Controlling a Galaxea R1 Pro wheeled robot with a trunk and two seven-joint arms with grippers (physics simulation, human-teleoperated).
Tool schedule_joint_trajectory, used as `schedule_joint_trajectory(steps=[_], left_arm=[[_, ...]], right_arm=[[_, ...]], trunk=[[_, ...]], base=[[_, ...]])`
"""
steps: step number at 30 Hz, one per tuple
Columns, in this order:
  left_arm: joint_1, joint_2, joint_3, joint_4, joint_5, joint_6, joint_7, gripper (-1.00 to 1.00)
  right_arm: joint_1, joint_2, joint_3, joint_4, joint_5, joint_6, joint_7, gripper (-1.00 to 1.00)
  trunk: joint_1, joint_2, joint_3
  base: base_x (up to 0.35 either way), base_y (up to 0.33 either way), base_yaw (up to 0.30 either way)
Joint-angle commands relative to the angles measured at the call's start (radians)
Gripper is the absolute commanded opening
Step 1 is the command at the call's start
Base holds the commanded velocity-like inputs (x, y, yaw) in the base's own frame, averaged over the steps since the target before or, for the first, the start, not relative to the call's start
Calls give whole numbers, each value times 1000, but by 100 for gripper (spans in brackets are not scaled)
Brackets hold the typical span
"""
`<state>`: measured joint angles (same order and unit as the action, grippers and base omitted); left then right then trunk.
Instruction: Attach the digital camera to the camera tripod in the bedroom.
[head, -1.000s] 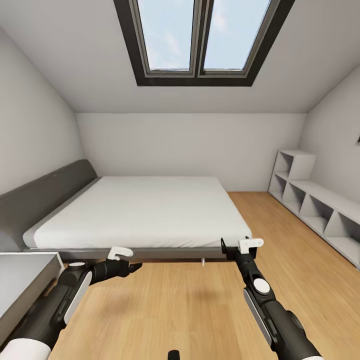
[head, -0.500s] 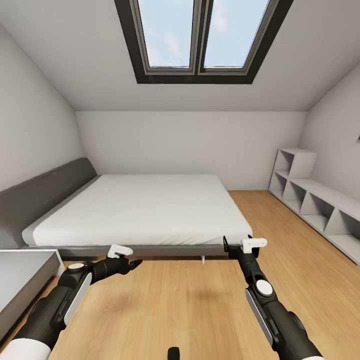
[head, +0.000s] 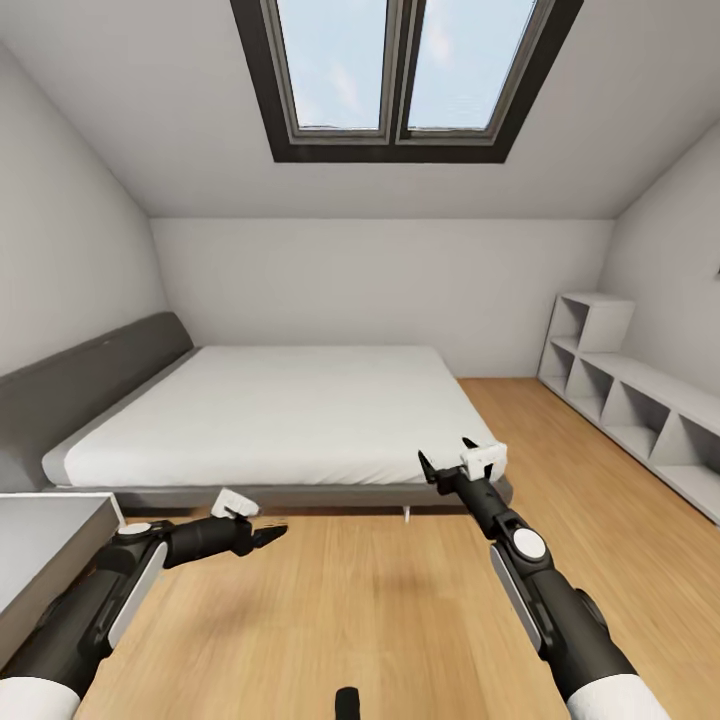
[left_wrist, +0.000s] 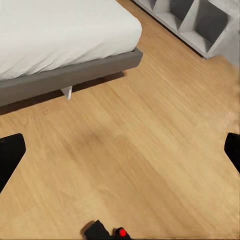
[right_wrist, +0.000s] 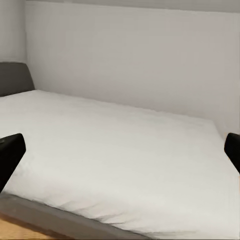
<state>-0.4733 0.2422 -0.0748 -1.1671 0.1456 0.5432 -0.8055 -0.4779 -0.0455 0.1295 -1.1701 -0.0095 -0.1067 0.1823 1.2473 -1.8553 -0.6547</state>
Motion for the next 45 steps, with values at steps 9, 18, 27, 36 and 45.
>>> schedule_joint_trajectory(steps=[9, 18, 27, 36, 45], left_arm=[[-1, 14, -3, -3, 7, 7, -71, 100], [0, 19, -17, -2, 4, 8, -99, 100], [-1, 42, -31, -2, 4, 6, -154, 100], [-1, 53, -42, -3, -2, -5, -219, 100], [-1, 65, -108, -3, -73, -58, -255, 100]], right_arm=[[-10, -1, 4, 2, 0, -3, 119, 100], [-11, -2, -4, 5, 0, -2, 142, 100], [-11, -1, -51, 6, -1, -4, 148, 100], [-11, -1, -61, 6, 0, -5, 149, 100], [-11, -1, -63, 6, 0, -6, 149, 100]], trunk=[[35, -64, -29], [69, -127, -58], [104, -190, -86], [138, -253, -114], [173, -316, -142]], base=[[0, 0, 0], [0, 0, 0], [0, 0, 0], [0, 0, 0], [0, 0, 0]])
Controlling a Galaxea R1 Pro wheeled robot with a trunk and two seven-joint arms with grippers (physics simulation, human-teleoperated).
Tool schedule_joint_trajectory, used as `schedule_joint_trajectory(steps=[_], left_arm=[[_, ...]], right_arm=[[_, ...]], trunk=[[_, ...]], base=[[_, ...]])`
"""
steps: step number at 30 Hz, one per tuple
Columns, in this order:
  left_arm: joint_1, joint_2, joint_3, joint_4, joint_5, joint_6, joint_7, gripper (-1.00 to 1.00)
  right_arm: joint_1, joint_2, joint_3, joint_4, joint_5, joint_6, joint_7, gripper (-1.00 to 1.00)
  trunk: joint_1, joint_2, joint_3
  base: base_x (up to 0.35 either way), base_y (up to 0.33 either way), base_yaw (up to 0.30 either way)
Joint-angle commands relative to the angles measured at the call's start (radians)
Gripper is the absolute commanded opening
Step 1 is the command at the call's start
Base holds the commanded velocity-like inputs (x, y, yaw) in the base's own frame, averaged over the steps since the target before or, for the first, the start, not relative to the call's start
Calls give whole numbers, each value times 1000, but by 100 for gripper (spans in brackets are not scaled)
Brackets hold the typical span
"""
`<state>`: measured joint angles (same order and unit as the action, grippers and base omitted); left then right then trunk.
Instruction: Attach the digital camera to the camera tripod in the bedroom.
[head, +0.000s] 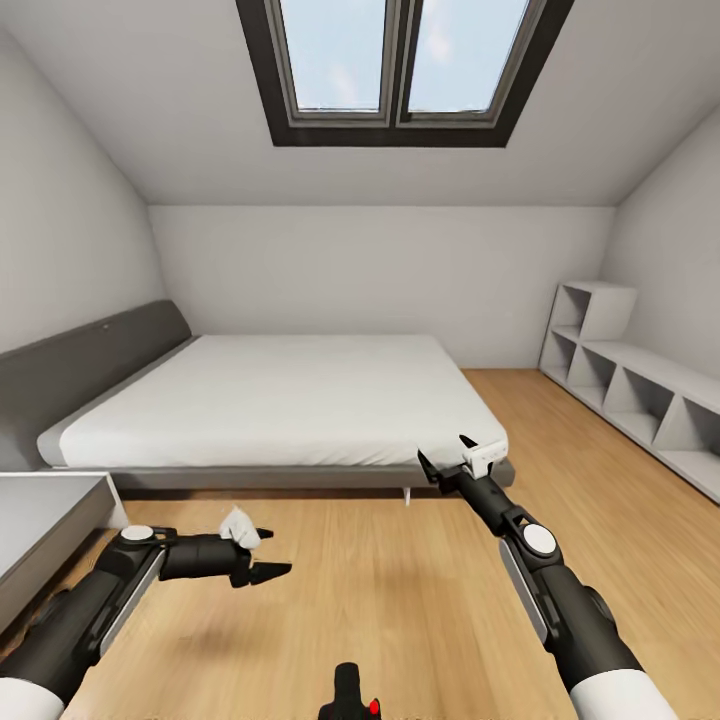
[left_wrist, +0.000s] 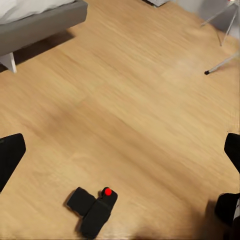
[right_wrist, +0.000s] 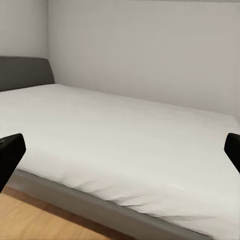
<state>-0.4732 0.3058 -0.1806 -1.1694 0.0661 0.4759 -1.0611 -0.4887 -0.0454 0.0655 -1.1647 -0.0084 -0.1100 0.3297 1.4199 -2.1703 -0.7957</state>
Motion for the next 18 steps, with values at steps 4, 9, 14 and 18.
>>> schedule_joint_trajectory(steps=[4, 9, 14, 18], left_arm=[[-1, 3, -53, 2, -26, -3, -3, 100], [-1, 10, -95, 4, -54, -11, -6, 100], [-1, 15, -102, 18, -59, -13, -6, 100], [-1, 19, -110, 46, -61, -21, -8, 100]], right_arm=[[-1, -1, 2, 1, -1, -3, 2, 100], [-1, -1, 1, 22, -1, -3, 0, 100], [-1, -1, 1, 35, -1, -3, -1, 100], [-1, -1, 1, 41, -1, -4, -1, 100]], trunk=[[15, -29, -14], [34, -64, -29], [54, -99, -45], [69, -127, -57]], base=[[0, 0, 0], [0, 0, 0], [0, 0, 0], [0, 0, 0]])
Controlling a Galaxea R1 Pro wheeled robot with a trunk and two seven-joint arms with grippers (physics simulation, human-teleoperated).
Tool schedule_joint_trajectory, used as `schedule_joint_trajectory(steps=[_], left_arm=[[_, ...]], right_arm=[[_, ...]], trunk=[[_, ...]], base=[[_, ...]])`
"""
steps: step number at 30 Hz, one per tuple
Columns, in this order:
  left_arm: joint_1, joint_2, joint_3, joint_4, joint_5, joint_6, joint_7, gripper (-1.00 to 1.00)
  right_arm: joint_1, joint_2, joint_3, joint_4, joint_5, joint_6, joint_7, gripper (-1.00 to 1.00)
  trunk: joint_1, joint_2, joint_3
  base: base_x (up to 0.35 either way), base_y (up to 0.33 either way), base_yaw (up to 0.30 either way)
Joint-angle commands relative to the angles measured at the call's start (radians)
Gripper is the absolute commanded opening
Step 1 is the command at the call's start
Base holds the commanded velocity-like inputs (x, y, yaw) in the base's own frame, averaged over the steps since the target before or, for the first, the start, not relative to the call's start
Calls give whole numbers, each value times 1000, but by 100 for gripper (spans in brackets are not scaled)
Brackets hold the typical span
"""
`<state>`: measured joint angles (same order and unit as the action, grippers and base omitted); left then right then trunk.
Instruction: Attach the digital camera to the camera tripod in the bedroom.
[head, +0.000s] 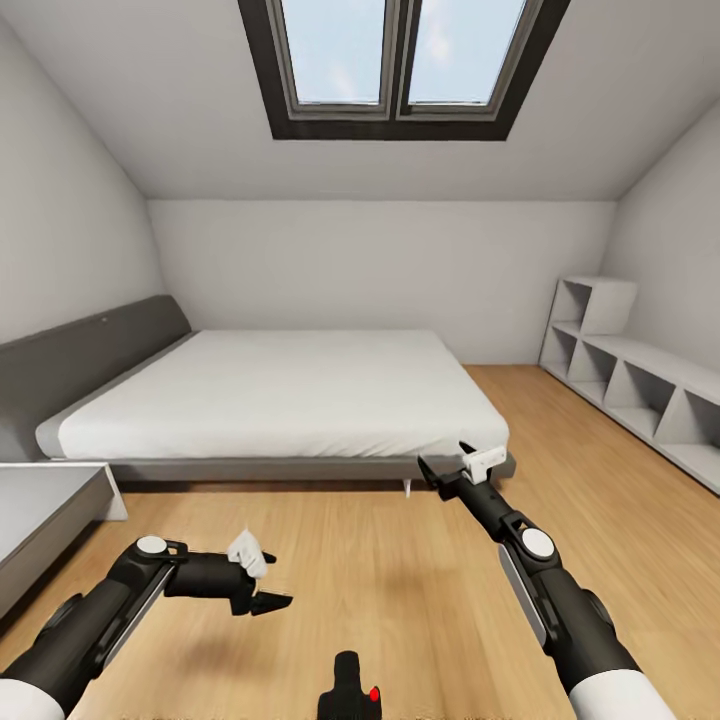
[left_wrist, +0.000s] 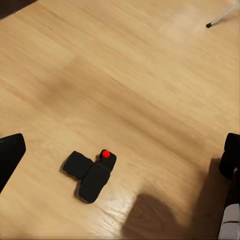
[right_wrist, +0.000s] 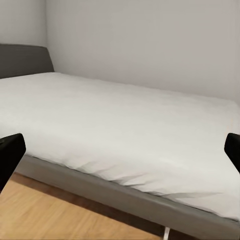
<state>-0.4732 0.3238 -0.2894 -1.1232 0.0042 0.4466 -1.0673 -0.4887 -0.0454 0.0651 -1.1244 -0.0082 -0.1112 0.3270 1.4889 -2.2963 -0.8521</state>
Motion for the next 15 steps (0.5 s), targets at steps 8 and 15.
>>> schedule_joint_trajectory(steps=[8, 15], left_arm=[[-1, 4, -12, 55, -1, -51, -3, 100], [-1, 5, -44, 133, -6, -117, -2, 100]], right_arm=[[-1, -1, 0, 4, -1, -3, 1, 100], [-1, -1, 0, 6, -1, -2, 1, 100]], trunk=[[31, -57, -26], [57, -106, -48]], base=[[0, 0, 0], [0, 0, 0]])
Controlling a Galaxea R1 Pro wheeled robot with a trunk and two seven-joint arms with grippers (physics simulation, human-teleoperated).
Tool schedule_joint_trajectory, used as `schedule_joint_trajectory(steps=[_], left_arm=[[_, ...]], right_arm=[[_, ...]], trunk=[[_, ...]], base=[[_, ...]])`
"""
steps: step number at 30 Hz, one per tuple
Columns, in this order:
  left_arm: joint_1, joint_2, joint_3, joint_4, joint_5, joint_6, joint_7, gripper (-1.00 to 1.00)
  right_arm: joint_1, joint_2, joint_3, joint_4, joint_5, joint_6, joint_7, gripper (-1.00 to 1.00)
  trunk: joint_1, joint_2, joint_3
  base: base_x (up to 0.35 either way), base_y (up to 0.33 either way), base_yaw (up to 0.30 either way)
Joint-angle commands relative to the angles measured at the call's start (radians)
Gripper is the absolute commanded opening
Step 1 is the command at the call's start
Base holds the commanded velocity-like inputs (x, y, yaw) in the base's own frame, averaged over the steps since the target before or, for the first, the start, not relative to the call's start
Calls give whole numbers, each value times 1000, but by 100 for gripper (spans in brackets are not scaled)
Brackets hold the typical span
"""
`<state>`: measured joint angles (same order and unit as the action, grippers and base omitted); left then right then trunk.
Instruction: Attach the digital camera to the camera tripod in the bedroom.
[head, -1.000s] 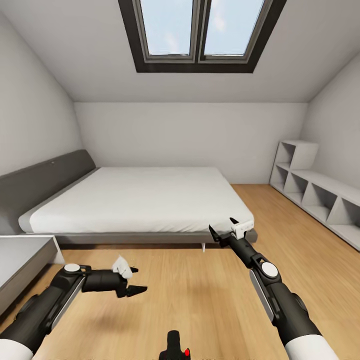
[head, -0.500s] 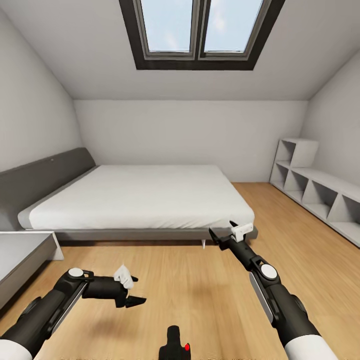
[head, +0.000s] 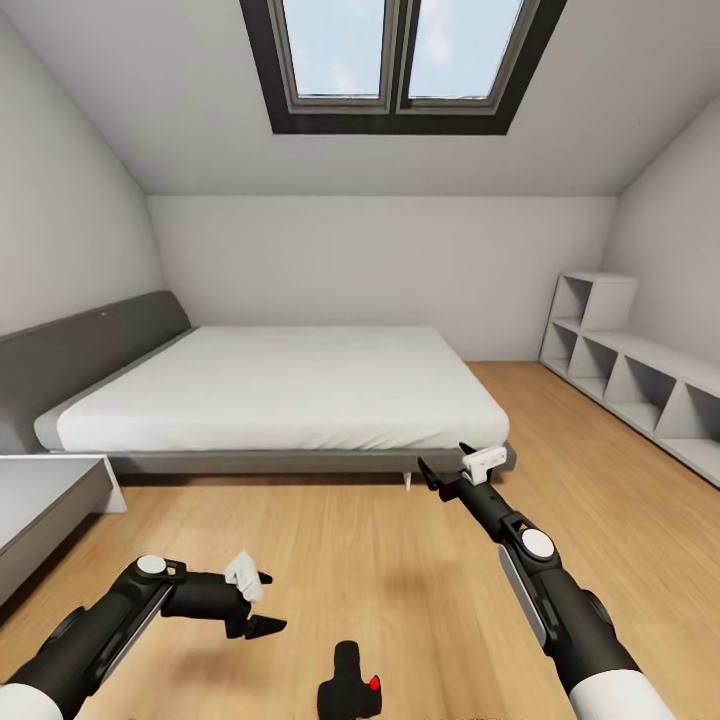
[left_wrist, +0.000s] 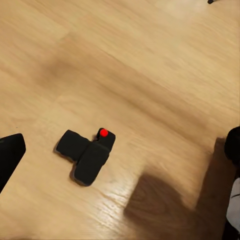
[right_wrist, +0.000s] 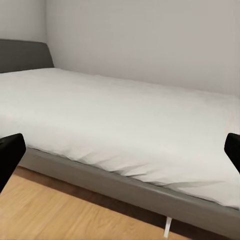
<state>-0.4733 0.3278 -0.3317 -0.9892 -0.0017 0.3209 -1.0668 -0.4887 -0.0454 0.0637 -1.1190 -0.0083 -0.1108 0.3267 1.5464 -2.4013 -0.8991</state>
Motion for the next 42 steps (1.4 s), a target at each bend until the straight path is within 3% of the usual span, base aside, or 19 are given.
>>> schedule_joint_trajectory(steps=[1, 8, 13, 20, 21, 25, 42], left_arm=[[-1, 0, -10, 20, -9, -3, -2, 100], [-1, -2, -25, 53, -71, -26, -2, 100], [-1, -5, -30, 55, -90, -29, -2, 100], [-1, -12, -85, 50, -95, -31, -2, 100], [-1, -16, -110, 49, -96, -30, -2, 100], [-1, -23, -155, 29, -96, -29, 2, 100], [-1, -29, -180, 1, -96, -28, 7, 100]], right_arm=[[-1, -1, 1, 1, -1, -3, 2, 100], [-1, -1, 1, 2, -1, -3, 2, 100], [-1, -1, 1, 2, -1, -3, -1, 100], [-1, -1, 1, 2, -1, -3, -3, 100], [-1, -1, 1, 2, -1, -3, -3, 100], [-1, -1, 0, 2, -1, -3, -3, 100], [-1, -1, 0, 4, -1, -3, -3, 100]], trunk=[[4, -8, -4], [31, -57, -26], [50, -92, -42], [56, -100, -68], [57, -100, -72], [59, -101, -87], [66, -105, -153]], base=[[0, 0, 0], [0, 0, 0], [0, 0, 0], [0, 0, 0], [0, 0, 0], [0, 0, 0], [0, 0, 0]])
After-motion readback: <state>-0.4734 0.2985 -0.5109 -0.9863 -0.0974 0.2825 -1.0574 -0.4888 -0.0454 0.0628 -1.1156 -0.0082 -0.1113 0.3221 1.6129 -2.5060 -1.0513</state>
